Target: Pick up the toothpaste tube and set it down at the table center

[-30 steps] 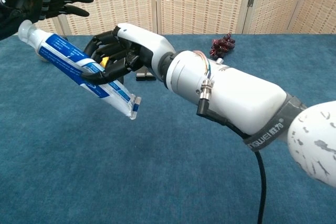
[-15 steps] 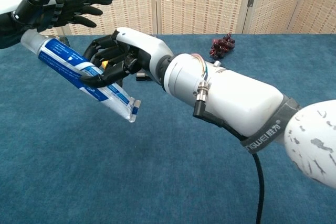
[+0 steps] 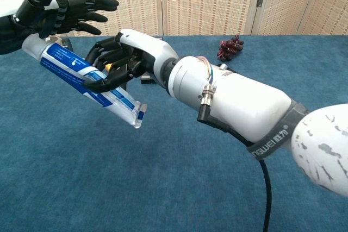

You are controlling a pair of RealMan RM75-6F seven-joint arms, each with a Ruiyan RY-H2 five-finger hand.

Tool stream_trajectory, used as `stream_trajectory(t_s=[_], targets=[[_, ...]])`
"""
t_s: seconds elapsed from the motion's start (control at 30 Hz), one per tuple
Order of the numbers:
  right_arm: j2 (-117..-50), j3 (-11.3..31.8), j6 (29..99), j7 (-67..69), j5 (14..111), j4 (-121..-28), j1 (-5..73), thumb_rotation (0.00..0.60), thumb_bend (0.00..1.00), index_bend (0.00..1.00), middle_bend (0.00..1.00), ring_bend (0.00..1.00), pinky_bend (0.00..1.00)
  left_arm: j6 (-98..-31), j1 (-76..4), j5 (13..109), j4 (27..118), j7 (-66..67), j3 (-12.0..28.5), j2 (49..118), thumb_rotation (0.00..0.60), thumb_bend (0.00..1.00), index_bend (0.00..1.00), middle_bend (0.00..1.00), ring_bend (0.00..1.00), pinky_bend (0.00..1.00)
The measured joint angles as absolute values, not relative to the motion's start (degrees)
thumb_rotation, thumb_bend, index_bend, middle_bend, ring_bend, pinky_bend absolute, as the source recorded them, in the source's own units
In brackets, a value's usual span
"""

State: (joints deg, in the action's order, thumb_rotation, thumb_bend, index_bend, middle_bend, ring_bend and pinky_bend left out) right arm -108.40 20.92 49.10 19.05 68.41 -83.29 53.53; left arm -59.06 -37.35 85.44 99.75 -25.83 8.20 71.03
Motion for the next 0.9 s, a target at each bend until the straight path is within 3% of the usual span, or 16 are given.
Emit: stream_trajectory(t_s=[0.33,0.7,0.9], targets=[[-107.80,19.93,48.39,18.66,68.99,-83.28,53.40,0.600,0.72,0.70,0.65,0.60,0.62,-59.69,-37.28,84.94,99.43,-25.97,8.19,70.68,0.000,0.03,0.00,0.00,0.00,0.13],[-102.90,17.19,47.03,16.08,70.11,-83.71,51.97,0.600,0.71,0.70,0.65,0.60,0.62,-61.97,-35.80,84.60,97.03,-25.41,7.91,69.82,0.000,0.03,0.00,0.00,0.00,0.13],[-97.93,15.32,43.34,8.24,69.34,-83.88,53.07,0.600,0.62,0.70,0.60,0.59,0.62,-63.05,-34.89,84.03,96.18,-25.43,7.82,69.59,0.000,0.03,0.00,0.00,0.00,0.13]])
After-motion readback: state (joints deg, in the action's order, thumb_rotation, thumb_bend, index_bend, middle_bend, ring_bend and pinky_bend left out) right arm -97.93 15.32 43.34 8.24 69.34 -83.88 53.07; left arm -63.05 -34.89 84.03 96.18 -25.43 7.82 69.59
